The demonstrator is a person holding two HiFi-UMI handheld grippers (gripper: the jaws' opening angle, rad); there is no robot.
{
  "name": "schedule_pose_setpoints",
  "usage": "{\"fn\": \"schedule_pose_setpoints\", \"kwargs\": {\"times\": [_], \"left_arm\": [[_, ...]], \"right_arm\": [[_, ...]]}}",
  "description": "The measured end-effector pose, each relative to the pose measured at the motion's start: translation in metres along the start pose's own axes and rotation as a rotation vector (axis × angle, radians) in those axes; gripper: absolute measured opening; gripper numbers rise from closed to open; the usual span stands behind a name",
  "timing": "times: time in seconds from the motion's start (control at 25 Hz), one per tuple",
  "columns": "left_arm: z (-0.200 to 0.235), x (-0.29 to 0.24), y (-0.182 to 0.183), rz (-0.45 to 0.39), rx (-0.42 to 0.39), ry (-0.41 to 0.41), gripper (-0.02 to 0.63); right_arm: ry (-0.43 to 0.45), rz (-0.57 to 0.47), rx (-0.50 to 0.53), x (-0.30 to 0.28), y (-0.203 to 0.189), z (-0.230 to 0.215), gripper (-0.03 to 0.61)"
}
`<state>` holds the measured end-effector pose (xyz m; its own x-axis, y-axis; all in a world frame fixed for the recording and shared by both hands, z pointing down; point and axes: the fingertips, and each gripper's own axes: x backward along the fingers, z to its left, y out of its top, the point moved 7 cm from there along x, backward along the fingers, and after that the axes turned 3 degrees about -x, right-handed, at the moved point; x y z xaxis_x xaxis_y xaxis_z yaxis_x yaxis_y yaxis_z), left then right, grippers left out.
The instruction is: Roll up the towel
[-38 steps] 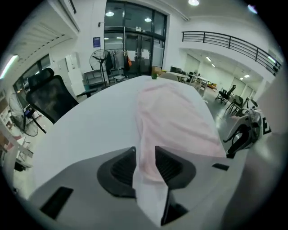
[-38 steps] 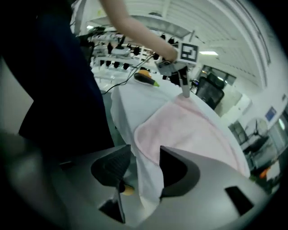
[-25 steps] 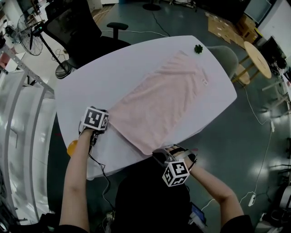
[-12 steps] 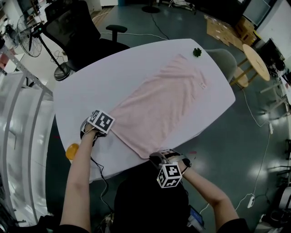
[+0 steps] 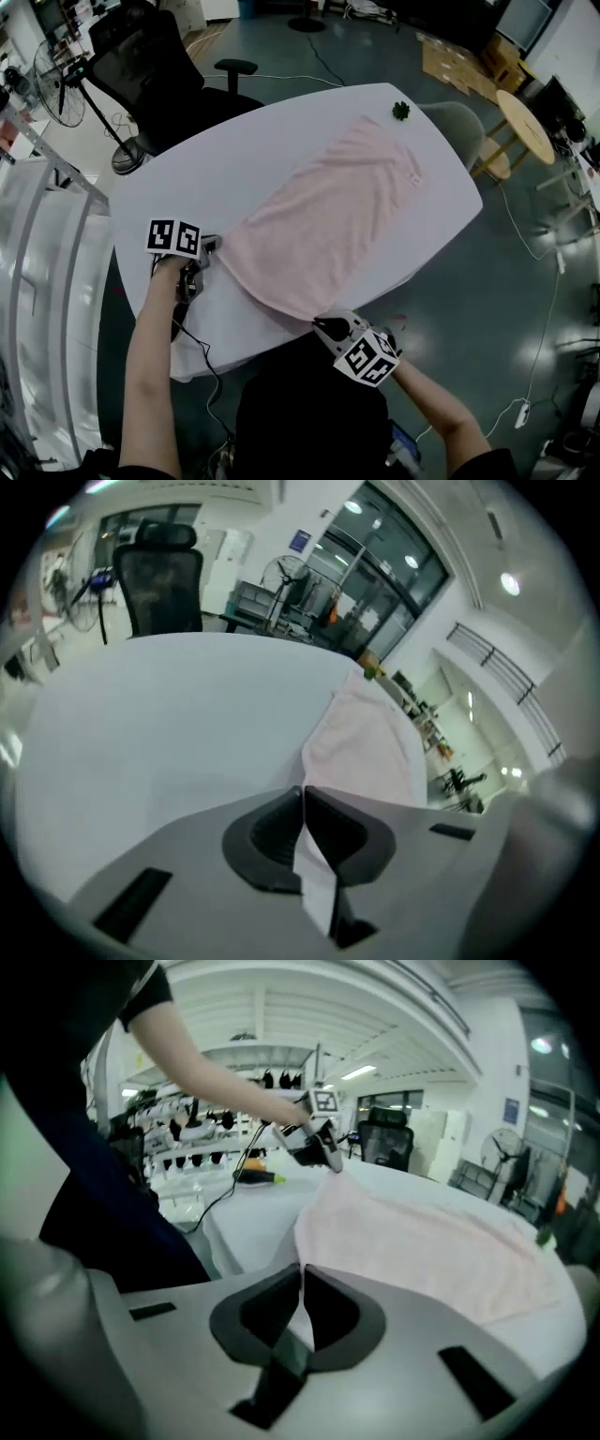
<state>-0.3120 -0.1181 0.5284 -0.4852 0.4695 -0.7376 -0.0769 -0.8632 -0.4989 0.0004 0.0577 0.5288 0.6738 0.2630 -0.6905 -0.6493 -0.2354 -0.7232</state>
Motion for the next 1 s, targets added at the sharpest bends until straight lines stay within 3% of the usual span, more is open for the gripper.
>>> {"fn": "schedule_pose_setpoints", "kwargs": {"times": [0.08, 0.16, 0.36, 0.56, 1.0], "left_arm": [[-0.003, 0.002, 0.008, -0.052, 0.107, -0.064, 0.025], [-0.008, -0.001, 0.018, -0.084, 0.161, -0.100, 0.025], [-0.023, -0.017, 0.044, -0.127, 0.191, -0.104, 0.025], [-0.033, -0.040, 0.065, -0.165, 0.303, -0.135, 0.025], [-0.039, -0.087, 0.089, -0.191, 0.362, -0.063, 0.025]], "right_arm": [[-0.014, -0.058, -0.110, 0.012, 0.004, -0.011, 0.023], [-0.037, -0.098, -0.183, 0.022, 0.005, -0.023, 0.023], [-0.120, -0.130, -0.256, 0.039, -0.002, -0.062, 0.023], [-0.189, -0.140, -0.362, 0.045, -0.019, -0.098, 0.023], [-0.276, -0.120, -0.516, 0.028, -0.050, -0.165, 0.023]]}}
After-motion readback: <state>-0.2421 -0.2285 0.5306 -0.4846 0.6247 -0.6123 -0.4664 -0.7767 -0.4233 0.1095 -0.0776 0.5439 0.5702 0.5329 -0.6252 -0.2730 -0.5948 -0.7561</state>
